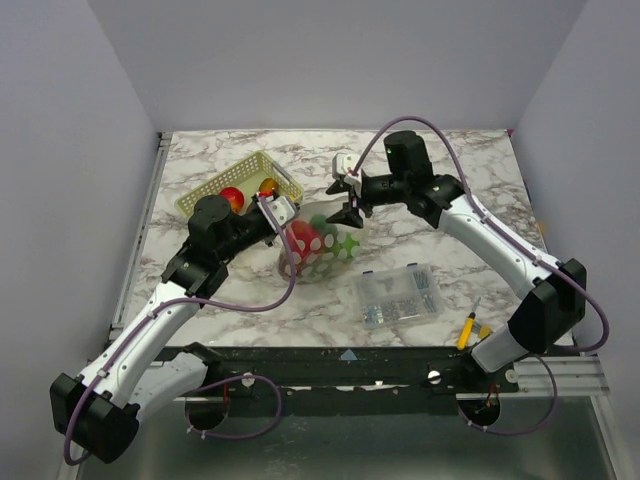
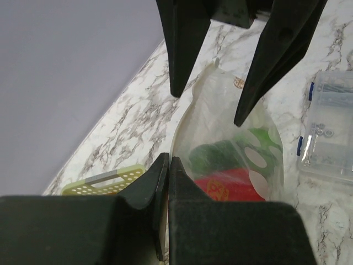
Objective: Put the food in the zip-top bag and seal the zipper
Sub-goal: Place the zipper food storage bag at the center of the board, then reset both arms
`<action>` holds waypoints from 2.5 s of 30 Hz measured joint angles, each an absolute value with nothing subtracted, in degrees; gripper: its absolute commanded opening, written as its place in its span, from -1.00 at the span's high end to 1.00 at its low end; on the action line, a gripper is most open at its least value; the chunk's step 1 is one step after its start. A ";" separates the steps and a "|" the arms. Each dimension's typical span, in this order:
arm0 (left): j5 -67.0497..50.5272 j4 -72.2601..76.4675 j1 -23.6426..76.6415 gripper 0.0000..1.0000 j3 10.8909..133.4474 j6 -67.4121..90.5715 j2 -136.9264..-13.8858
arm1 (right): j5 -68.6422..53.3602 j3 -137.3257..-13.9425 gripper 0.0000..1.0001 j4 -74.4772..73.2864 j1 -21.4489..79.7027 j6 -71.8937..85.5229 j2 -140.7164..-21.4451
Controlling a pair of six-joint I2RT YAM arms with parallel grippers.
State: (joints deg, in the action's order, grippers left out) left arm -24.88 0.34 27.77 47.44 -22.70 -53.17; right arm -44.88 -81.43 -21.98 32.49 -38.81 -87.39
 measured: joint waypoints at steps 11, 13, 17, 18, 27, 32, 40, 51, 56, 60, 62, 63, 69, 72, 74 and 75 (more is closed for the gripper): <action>-26.24 0.34 27.88 1.00 47.44 -23.55 -53.15 | -49.63 -85.82 0.47 -24.29 33.74 -38.59 -94.54; -26.37 0.34 27.88 1.00 47.44 -23.73 -53.15 | -49.91 -85.82 0.66 -24.18 33.74 -38.02 -94.54; -26.48 0.30 27.99 1.00 47.44 -23.90 -53.15 | -50.59 -85.82 0.99 -24.25 33.69 -36.88 -94.59; -26.48 0.30 28.05 1.00 47.44 -23.94 -53.15 | -50.74 -85.84 0.99 -24.29 33.67 -36.64 -94.61; -22.31 1.56 28.21 -0.57 47.42 -21.10 -52.42 | -51.42 -85.60 0.99 -22.22 29.87 -28.03 -95.18; -16.80 6.44 28.21 -0.66 45.06 -19.33 -47.97 | -50.00 -81.41 0.99 -14.24 22.79 -17.50 -95.20; -9.13 12.43 28.21 -0.66 42.13 -18.41 -43.92 | -41.67 -72.53 0.99 -1.23 9.87 -2.37 -97.45; -5.02 14.52 28.21 -0.67 41.82 -15.99 -43.70 | -26.68 -57.12 0.93 15.03 -10.26 20.73 -98.39; -4.49 14.98 28.21 -0.67 41.80 -14.41 -43.59 | -18.50 -56.07 0.61 13.82 -13.69 22.61 -98.50; -4.49 14.90 28.21 -0.67 41.80 -12.69 -43.62 | -13.65 -56.07 0.24 12.03 -13.43 22.02 -98.45; -4.49 14.90 28.21 -0.70 41.80 -11.88 -43.62 | -11.70 -56.10 0.03 10.61 -13.21 21.71 -98.37; -4.49 14.87 28.21 -0.73 41.82 -11.20 -43.62 | -10.81 -56.21 -0.11 9.43 -13.19 21.54 -98.30; -4.56 12.69 28.21 -0.97 43.86 -6.76 -43.59 | -3.18 -64.27 -0.87 -4.54 -11.90 21.96 -98.15; -4.60 11.07 28.21 -0.97 45.89 -3.55 -43.24 | 2.37 -70.28 -1.00 -12.21 -9.72 23.51 -96.84; -4.51 9.54 28.21 -0.97 46.96 -1.43 -42.52 | 6.33 -72.84 -1.00 -16.67 -7.40 24.64 -94.63; -4.47 8.82 28.21 -0.97 47.44 -0.56 -42.19 | 7.90 -73.52 -1.00 -18.63 -5.93 25.54 -93.08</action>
State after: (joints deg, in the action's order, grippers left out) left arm -4.47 8.82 28.21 47.44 -0.56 -42.19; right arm 7.90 -73.52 -18.63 -5.93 25.54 -93.08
